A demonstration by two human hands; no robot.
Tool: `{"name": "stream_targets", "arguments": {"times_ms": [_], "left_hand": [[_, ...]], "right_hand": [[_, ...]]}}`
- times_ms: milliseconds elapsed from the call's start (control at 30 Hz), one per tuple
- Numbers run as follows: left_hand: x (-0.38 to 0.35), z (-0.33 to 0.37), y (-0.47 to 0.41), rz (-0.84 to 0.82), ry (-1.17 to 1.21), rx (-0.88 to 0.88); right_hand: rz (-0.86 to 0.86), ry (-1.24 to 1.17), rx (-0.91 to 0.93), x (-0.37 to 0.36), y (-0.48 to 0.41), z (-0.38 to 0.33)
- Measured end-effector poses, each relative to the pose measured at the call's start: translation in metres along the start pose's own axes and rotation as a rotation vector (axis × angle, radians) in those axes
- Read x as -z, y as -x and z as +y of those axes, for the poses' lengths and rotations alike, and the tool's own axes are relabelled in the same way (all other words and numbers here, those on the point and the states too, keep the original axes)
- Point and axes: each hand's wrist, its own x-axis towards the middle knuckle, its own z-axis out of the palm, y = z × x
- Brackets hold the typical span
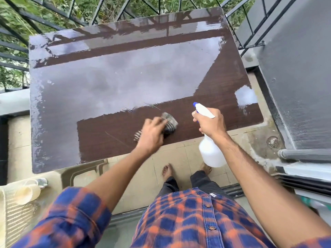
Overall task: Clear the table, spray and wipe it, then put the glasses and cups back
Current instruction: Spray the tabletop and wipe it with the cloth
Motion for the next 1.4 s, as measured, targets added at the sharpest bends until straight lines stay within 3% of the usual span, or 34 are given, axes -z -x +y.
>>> {"name": "stream_targets", "arguments": {"times_ms": [100, 200, 300, 467, 567, 700, 867, 933, 1167, 1267, 1333, 1400], "left_hand": [[-0.023, 0.037, 0.029, -0.068, 0.065, -0.129], [-0.026, 0.05, 0.034, -0.047, 0.197, -0.035], [-0.006, 0.033, 0.021, 0.026, 0.173, 0.002], [0.027, -0.04, -0.013, 0.231, 0.087, 0.377], [0.015, -0.044, -0.016, 0.275, 0.086, 0.522], [-0.022, 0.013, -0.01, 0.208, 0.071, 0.337], [-0.075, 0.097, 0.029, -0.045, 0.164, -0.158], [-0.082, 0.113, 0.035, -0.092, 0.215, -0.195], [-0.042, 0.095, -0.02, 0.188, 0.21, 0.068], [-0.027, 0.066, -0.053, 0.328, 0.162, 0.277], [-0.034, 0.053, -0.065, 0.343, 0.142, 0.427], [-0.05, 0.058, -0.07, 0.305, 0.101, 0.465]], "right_hand": [[0.0, -0.009, 0.001, 0.0, 0.002, 0.008], [0.014, -0.013, -0.005, 0.002, 0.003, 0.014], [0.021, -0.022, -0.018, 0.006, 0.001, 0.015], [0.023, -0.035, -0.02, 0.011, -0.001, 0.019], [0.021, -0.047, -0.035, 0.015, -0.001, 0.022], [0.024, -0.043, -0.056, 0.027, -0.003, 0.03], [0.058, -0.047, -0.072, 0.045, -0.01, 0.044], [0.072, -0.065, -0.076, 0.053, -0.012, 0.048], [0.095, -0.128, -0.1, 0.084, -0.022, 0.063], [0.096, -0.133, -0.111, 0.098, -0.027, 0.071], [0.107, -0.131, -0.125, 0.111, -0.031, 0.078], [0.121, -0.12, -0.135, 0.124, -0.036, 0.089]]}}
